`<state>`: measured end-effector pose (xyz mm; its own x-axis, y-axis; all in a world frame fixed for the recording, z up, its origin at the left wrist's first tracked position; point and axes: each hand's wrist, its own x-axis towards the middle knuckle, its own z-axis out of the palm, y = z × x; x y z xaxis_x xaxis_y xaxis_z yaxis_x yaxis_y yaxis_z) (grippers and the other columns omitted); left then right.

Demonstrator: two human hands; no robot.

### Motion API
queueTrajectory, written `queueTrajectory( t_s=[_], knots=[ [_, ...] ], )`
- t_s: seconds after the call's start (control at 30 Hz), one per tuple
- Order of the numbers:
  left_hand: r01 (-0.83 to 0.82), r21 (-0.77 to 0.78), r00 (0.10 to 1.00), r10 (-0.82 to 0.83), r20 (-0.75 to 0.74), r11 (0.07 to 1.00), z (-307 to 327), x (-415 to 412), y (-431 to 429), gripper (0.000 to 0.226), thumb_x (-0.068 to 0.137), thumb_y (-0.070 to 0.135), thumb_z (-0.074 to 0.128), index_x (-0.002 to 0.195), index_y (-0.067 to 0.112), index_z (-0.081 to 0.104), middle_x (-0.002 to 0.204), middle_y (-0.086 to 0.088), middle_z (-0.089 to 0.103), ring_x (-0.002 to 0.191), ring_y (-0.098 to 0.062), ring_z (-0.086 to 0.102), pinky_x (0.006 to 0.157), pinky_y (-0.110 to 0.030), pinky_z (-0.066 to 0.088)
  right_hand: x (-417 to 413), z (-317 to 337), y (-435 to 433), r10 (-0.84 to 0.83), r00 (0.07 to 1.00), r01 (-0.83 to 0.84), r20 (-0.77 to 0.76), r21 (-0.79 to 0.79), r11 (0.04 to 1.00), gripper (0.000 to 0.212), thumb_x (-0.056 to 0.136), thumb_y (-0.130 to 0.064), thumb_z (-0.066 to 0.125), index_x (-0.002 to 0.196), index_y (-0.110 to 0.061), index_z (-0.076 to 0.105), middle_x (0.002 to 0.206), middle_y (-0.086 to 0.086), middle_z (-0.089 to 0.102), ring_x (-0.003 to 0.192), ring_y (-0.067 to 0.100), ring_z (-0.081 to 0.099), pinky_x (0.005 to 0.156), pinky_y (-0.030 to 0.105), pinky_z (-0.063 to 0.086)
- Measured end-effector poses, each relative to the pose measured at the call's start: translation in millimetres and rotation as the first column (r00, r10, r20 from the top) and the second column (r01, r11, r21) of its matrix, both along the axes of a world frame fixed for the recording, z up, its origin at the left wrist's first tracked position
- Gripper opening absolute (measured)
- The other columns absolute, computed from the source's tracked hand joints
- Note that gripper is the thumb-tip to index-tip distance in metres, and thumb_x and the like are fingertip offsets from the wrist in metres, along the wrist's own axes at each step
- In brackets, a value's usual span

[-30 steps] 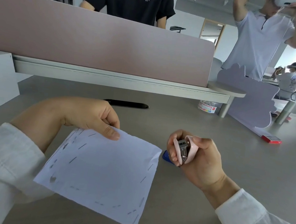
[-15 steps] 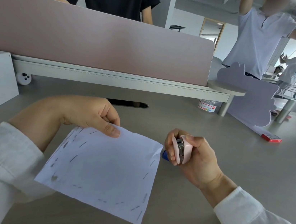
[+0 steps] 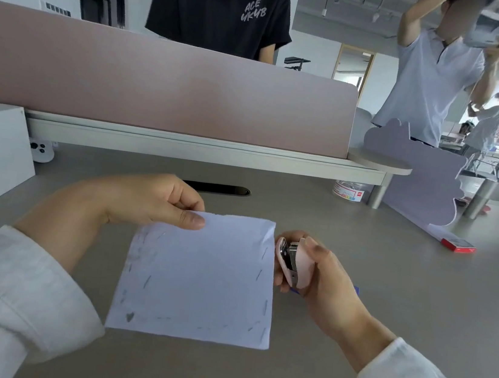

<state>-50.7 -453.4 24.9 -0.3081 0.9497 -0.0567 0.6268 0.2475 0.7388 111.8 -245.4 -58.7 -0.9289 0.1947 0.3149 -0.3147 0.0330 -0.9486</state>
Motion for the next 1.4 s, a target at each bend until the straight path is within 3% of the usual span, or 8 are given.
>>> queueTrajectory(
  t_s=[0.1, 0.33, 0.53, 0.63, 0.77, 0.97, 1.17, 1.4],
  knots=[
    [-0.017, 0.027, 1.000, 0.017, 0.003, 1.000, -1, 0, 1, 0.050, 0.047, 0.076, 0.064, 0.061, 0.028, 0.066, 0.059, 0.014, 0.064, 0.054, -0.004, 0.054, 0.057, -0.013, 0.041, 2, -1, 0, -0.027, 0.999, 0.026, 0.018, 0.053, 0.998, 0.039, 0.083, -0.036, 0.038, 0.098, -0.004, 0.054, 0.067, -0.002, 0.062, 0.059, 0.016, 0.054, 0.057, 0.027, 0.043],
    [-0.142, 0.124, 0.989, 0.144, -0.013, 0.982, 0, 0, 4, 0.060, 0.036, 0.070, 0.073, 0.075, 0.023, 0.074, 0.083, -0.013, 0.074, 0.071, -0.024, 0.063, 0.069, -0.039, 0.043, 3, -3, 2, 0.009, 0.999, -0.011, 0.037, 0.037, 0.999, 0.067, 0.064, -0.067, 0.064, 0.104, -0.013, 0.057, 0.082, -0.002, 0.064, 0.071, 0.016, 0.057, 0.063, 0.024, 0.045],
    [-0.157, 0.097, 0.986, 0.161, -0.042, 0.983, 2, 4, 3, 0.057, 0.037, 0.071, 0.071, 0.074, 0.027, 0.074, 0.077, 0.000, 0.076, 0.068, -0.014, 0.068, 0.070, -0.037, 0.049, 1, -4, 0, 0.001, 0.997, -0.005, 0.076, 0.057, 0.998, 0.075, 0.063, -0.070, 0.063, 0.114, -0.015, 0.055, 0.094, -0.002, 0.063, 0.083, 0.015, 0.060, 0.075, 0.038, 0.046],
    [-0.155, 0.087, 0.985, 0.160, -0.062, 0.984, 2, 7, 5, 0.024, 0.058, 0.048, 0.073, 0.069, 0.027, 0.074, 0.073, 0.004, 0.076, 0.065, -0.010, 0.068, 0.069, -0.034, 0.050, 0, -4, -2, 0.018, 0.996, -0.023, 0.088, 0.060, 0.998, 0.076, 0.064, -0.070, 0.062, 0.119, -0.018, 0.054, 0.107, 0.012, 0.058, 0.093, 0.021, 0.056, 0.082, 0.046, 0.045],
    [-0.195, 0.090, 0.971, 0.206, -0.122, 0.977, 2, 10, 7, 0.014, 0.079, 0.024, 0.068, 0.067, 0.027, 0.074, 0.071, 0.006, 0.075, 0.065, -0.009, 0.068, 0.068, -0.033, 0.052, 0, -3, -3, 0.051, 0.995, -0.053, 0.086, 0.018, 0.998, 0.080, 0.065, -0.067, 0.063, 0.121, -0.011, 0.052, 0.093, -0.001, 0.061, 0.081, 0.013, 0.055, 0.067, 0.027, 0.048],
    [-0.194, 0.073, 0.964, 0.204, -0.171, 0.978, 1, 11, 10, 0.009, 0.069, 0.037, 0.071, 0.068, 0.029, 0.073, 0.069, 0.010, 0.074, 0.062, -0.006, 0.065, 0.062, -0.026, 0.049, 0, 0, -4, 0.008, 0.997, -0.007, 0.080, -0.007, 1.000, 0.069, 0.065, -0.057, 0.066, 0.113, -0.008, 0.057, 0.080, 0.006, 0.056, 0.066, 0.013, 0.052, 0.065, 0.026, 0.047],
    [-0.159, 0.031, 0.966, 0.162, -0.200, 0.987, -2, 16, 14, 0.013, 0.075, 0.035, 0.069, 0.063, 0.034, 0.071, 0.066, 0.016, 0.070, 0.061, -0.001, 0.062, 0.057, -0.017, 0.045, 0, -1, -8, -0.112, 0.988, 0.111, 0.107, 0.010, 0.994, 0.015, 0.070, -0.010, 0.073, 0.078, -0.007, 0.060, 0.055, -0.011, 0.055, 0.049, 0.003, 0.049, 0.052, 0.014, 0.042],
    [-0.157, -0.023, 0.964, 0.148, -0.221, 0.987, -6, 18, 19, 0.020, 0.080, 0.030, 0.066, 0.061, 0.034, 0.069, 0.059, 0.014, 0.066, 0.053, -0.003, 0.054, 0.055, -0.023, 0.043, -5, -4, -8, -0.273, 0.960, 0.275, 0.063, -0.017, 0.961, 0.015, 0.061, -0.010, 0.073, 0.062, -0.020, 0.062, 0.056, -0.005, 0.054, 0.051, 0.012, 0.049, 0.057, 0.026, 0.043]
  ],
)
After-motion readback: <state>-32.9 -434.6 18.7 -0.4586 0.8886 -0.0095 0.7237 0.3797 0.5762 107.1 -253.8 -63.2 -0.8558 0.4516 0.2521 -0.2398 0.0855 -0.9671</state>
